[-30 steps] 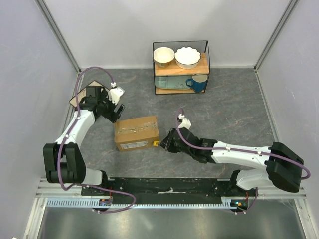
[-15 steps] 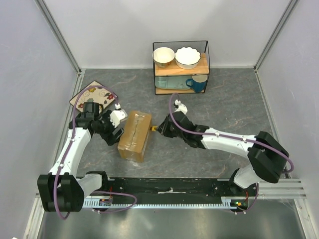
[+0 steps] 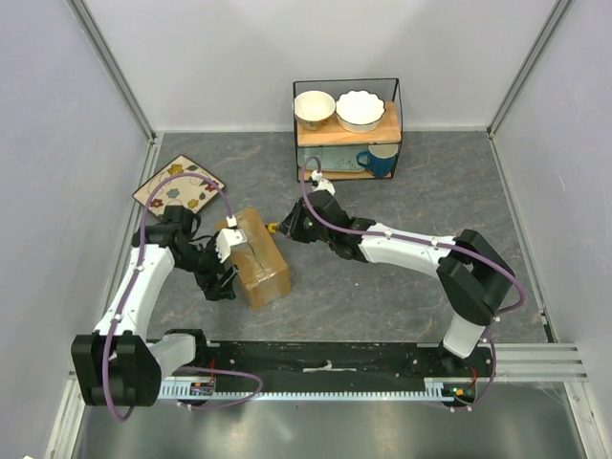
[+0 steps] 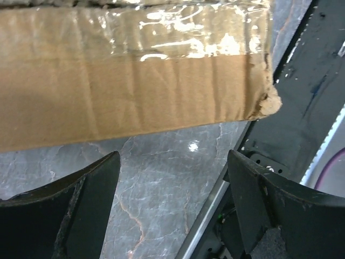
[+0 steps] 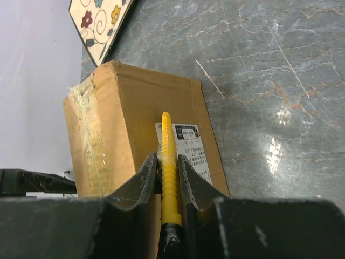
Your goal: Unpack the express box
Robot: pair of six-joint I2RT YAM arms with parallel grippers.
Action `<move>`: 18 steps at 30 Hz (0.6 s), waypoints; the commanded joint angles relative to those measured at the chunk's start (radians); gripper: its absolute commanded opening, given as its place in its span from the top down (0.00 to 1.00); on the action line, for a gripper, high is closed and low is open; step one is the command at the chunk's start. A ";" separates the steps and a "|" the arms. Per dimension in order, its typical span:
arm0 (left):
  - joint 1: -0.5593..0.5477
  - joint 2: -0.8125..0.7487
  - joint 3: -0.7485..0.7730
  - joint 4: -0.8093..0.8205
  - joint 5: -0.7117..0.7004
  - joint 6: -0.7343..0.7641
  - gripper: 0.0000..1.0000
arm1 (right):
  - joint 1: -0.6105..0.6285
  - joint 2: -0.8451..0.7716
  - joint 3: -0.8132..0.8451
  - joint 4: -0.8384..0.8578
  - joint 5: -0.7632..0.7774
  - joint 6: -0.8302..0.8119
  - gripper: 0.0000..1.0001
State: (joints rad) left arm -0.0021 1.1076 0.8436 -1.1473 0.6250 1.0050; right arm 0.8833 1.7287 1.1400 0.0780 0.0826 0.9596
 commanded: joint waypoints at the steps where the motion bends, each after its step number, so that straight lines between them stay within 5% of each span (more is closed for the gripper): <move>1: -0.024 0.014 0.052 -0.068 0.120 0.027 0.12 | -0.004 0.040 0.076 0.046 -0.049 -0.013 1.00; 9: -0.177 0.031 0.064 -0.094 0.254 -0.042 0.10 | -0.044 0.100 0.158 0.031 -0.080 -0.036 1.00; 18: -0.193 0.035 0.175 -0.135 0.174 -0.011 0.09 | -0.171 -0.044 0.067 -0.021 -0.058 -0.130 1.00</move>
State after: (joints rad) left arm -0.1921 1.1542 0.9207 -1.2510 0.8116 0.9771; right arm 0.7586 1.8088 1.2438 0.0769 0.0036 0.8970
